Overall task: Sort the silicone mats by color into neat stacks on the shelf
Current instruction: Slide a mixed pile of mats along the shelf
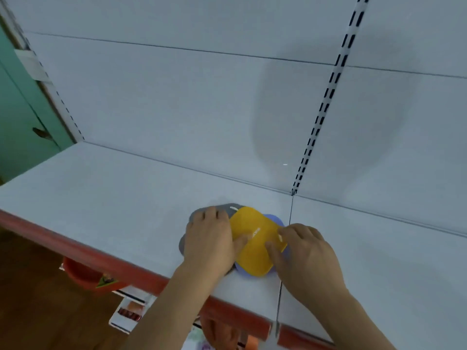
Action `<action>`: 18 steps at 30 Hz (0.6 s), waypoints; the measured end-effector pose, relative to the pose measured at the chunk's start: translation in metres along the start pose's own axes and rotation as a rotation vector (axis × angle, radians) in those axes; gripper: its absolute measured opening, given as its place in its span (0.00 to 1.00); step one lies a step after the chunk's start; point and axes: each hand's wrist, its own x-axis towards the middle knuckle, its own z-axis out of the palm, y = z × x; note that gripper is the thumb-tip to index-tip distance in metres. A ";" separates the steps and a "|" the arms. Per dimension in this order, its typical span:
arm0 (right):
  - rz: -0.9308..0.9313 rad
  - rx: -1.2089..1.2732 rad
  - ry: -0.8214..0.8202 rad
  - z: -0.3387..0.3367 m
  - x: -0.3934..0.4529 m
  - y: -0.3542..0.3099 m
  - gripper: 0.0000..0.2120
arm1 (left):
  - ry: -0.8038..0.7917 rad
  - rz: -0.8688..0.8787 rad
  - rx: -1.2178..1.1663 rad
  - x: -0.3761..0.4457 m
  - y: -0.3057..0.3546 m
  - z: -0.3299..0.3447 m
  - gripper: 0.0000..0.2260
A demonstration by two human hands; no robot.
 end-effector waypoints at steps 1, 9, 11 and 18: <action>0.010 -0.005 0.003 0.001 0.002 0.000 0.19 | 0.003 0.010 0.009 0.004 0.002 -0.001 0.30; 0.145 -0.027 0.054 -0.002 0.007 -0.011 0.19 | 0.018 0.166 -0.237 0.017 0.003 -0.013 0.07; 0.209 -0.022 0.078 -0.002 0.001 -0.014 0.16 | -0.072 0.260 -0.389 0.016 -0.006 -0.013 0.12; 0.297 0.001 0.152 -0.007 -0.018 -0.041 0.16 | -0.137 0.245 -0.874 0.034 -0.059 -0.024 0.09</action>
